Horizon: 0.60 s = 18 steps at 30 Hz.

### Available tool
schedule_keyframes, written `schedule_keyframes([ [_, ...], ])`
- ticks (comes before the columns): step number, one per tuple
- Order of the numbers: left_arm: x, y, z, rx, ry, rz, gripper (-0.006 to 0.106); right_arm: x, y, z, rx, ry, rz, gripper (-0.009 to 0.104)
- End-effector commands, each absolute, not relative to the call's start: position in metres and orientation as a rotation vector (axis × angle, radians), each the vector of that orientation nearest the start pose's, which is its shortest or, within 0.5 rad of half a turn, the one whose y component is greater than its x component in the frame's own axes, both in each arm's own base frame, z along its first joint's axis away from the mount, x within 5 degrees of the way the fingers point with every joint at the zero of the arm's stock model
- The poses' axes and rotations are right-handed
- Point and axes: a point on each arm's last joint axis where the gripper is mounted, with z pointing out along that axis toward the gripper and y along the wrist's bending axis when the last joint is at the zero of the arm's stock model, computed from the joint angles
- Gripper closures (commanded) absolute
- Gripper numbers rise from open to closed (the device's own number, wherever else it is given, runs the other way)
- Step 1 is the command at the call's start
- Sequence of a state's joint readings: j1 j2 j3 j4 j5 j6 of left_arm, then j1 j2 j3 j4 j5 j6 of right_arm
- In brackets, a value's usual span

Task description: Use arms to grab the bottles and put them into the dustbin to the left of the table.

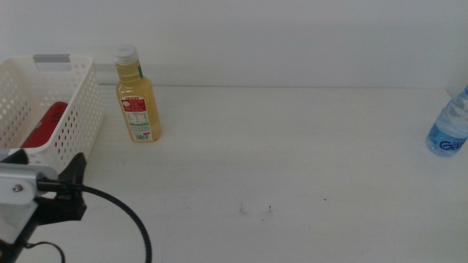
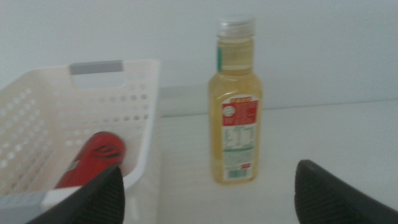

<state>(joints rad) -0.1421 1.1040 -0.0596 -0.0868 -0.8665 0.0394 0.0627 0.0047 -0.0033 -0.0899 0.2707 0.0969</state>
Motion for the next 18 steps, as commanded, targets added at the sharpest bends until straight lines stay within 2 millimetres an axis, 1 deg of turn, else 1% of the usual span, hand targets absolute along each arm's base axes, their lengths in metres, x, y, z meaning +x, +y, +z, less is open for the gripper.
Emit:
schedule_keyframes([
  [1,0.162,-0.021,0.194,0.065,1.612,-0.113,0.007,0.055,0.001,0.190,-0.034,1.744,0.019,0.003],
  [3,0.163,-0.023,0.195,0.096,1.593,-0.119,0.007,0.055,0.001,0.190,-0.034,1.744,0.019,0.003],
  [7,0.162,-0.027,0.203,0.141,1.506,-0.143,0.007,0.055,0.001,0.190,-0.034,1.744,0.019,0.003],
  [9,0.163,-0.029,0.204,0.135,1.508,-0.179,0.007,0.055,0.001,0.190,-0.034,1.744,0.019,0.003],
  [13,0.170,-0.035,0.204,0.193,1.575,-0.196,0.007,0.055,0.001,0.190,-0.034,1.744,0.019,0.003],
  [18,0.178,-0.038,0.210,0.232,1.584,-0.198,0.007,0.055,0.001,0.190,-0.034,1.744,0.019,0.003],
])
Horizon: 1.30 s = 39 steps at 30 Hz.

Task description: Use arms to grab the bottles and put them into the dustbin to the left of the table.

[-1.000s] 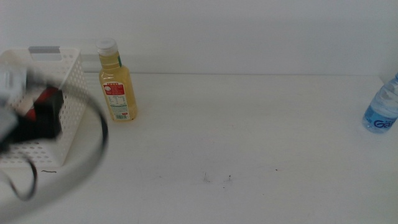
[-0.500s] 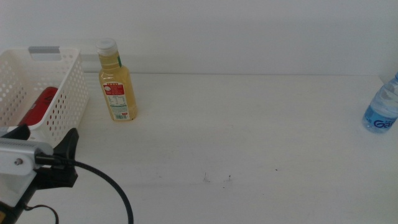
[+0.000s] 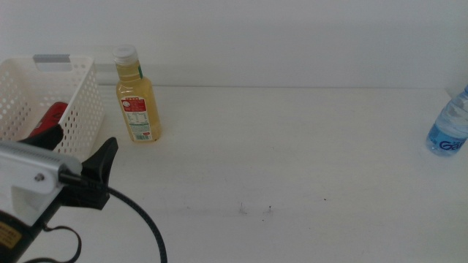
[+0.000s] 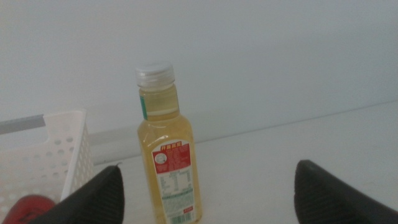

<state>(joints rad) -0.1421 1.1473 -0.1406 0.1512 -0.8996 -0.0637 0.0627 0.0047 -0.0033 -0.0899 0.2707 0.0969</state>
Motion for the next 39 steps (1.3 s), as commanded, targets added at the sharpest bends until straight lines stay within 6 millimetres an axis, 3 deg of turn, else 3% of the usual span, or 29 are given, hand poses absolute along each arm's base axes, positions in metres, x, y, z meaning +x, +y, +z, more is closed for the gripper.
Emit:
schedule_keyframes([
  [1,0.180,-0.038,0.211,0.233,1.590,-0.195,0.007,0.055,0.001,0.190,-0.034,1.744,0.019,0.003],
  [9,0.193,-0.037,0.218,0.199,1.636,-0.184,0.007,0.055,0.001,0.190,-0.034,1.744,0.019,0.003],
  [18,0.220,-0.048,0.199,0.150,1.737,-0.238,0.007,0.055,0.001,0.190,-0.034,1.744,0.019,0.003],
  [24,0.250,-0.059,0.180,0.103,1.787,-0.185,0.007,0.055,0.001,0.190,-0.034,1.744,0.019,0.003],
  [31,0.299,-0.066,0.157,0.080,1.833,-0.129,0.007,0.055,0.001,0.190,-0.034,1.744,0.019,0.003],
  [39,0.345,-0.066,0.133,0.037,1.832,-0.095,0.007,0.055,0.001,0.190,-0.034,1.744,0.019,0.003],
])
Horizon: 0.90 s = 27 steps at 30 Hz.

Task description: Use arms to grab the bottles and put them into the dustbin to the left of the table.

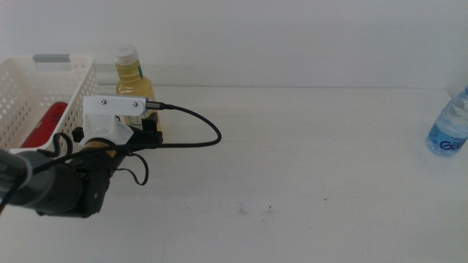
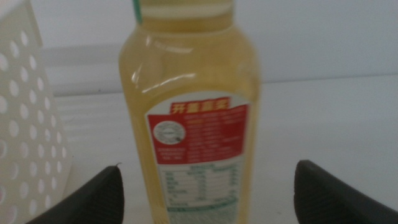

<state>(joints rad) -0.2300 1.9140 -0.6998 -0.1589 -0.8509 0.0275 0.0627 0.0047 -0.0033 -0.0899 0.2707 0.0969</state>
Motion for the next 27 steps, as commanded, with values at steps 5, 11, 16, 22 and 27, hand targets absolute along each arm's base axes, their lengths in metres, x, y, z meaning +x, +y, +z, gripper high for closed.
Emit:
schedule_keyframes([
  [5,0.360,-0.063,0.122,0.025,1.832,-0.082,0.007,0.055,0.001,0.190,-0.034,1.744,0.019,0.003],
  [11,0.378,-0.064,0.116,0.041,1.807,-0.065,0.007,0.055,0.001,0.190,-0.034,1.744,0.019,0.003],
  [16,0.395,-0.065,0.106,0.052,1.798,-0.064,0.007,0.055,0.001,0.190,-0.034,1.744,0.019,0.003],
  [22,0.409,-0.067,0.101,0.041,1.772,-0.064,0.016,0.055,0.001,0.190,-0.034,1.744,0.019,0.003],
  [27,0.405,-0.068,0.107,0.002,1.709,-0.122,0.066,0.055,0.001,0.190,-0.034,1.744,0.019,0.003],
])
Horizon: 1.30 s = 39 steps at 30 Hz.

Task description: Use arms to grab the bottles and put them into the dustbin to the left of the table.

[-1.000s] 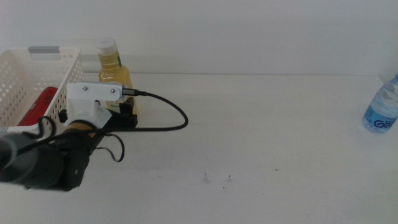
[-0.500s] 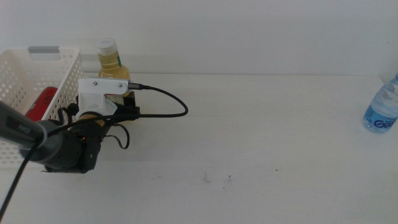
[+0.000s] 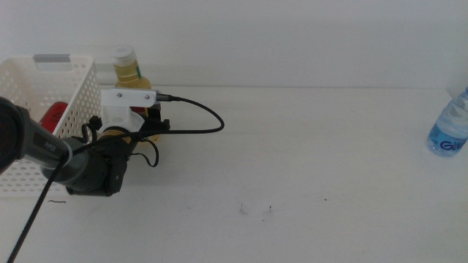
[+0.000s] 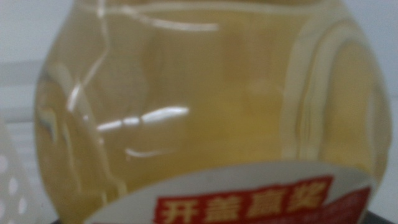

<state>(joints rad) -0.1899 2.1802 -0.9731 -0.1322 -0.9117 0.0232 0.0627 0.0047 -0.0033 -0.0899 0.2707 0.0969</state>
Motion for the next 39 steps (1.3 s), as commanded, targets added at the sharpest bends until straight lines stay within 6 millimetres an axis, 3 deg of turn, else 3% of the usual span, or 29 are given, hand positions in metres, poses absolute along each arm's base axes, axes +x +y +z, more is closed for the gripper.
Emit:
schedule_keyframes([
  [1,0.402,-0.068,0.107,-0.036,1.708,-0.154,0.077,0.055,0.001,0.190,-0.034,1.744,0.019,0.003],
  [3,0.391,-0.065,0.112,-0.101,1.727,-0.206,0.103,0.055,0.001,0.190,-0.034,1.744,0.019,0.003],
  [9,0.349,-0.066,0.168,0.072,1.832,-0.196,0.102,0.055,0.001,0.190,-0.034,1.744,0.019,0.003],
  [12,0.332,-0.063,0.199,0.024,1.950,-0.222,0.102,0.055,0.001,0.190,-0.034,1.744,0.019,0.003],
  [17,0.305,-0.058,0.253,0.067,1.980,-0.202,0.102,0.055,0.001,0.190,-0.034,1.744,0.019,0.003],
  [19,0.299,-0.049,0.274,0.023,2.130,-0.186,0.102,0.055,0.001,0.190,-0.034,1.744,0.019,0.003],
  [21,0.298,-0.036,0.304,0.089,2.258,-0.141,0.102,0.055,0.001,0.190,-0.034,1.744,0.019,0.003],
  [24,0.303,-0.009,0.351,0.163,2.313,-0.148,0.102,0.055,0.001,0.190,-0.034,1.744,0.019,0.003],
  [27,0.311,0.023,0.378,0.138,2.356,-0.145,0.102,0.055,0.001,0.190,-0.034,1.744,0.019,0.003],
  [30,0.322,0.053,0.387,0.131,2.436,-0.137,0.102,0.055,0.001,0.190,-0.034,1.744,0.019,0.003],
  [33,0.337,0.076,0.382,0.083,2.504,-0.152,0.102,0.055,0.001,0.190,-0.034,1.744,0.019,0.003],
  [39,0.369,0.090,0.336,0.085,2.623,-0.204,0.102,0.055,0.001,0.190,-0.034,1.744,0.019,0.003],
])
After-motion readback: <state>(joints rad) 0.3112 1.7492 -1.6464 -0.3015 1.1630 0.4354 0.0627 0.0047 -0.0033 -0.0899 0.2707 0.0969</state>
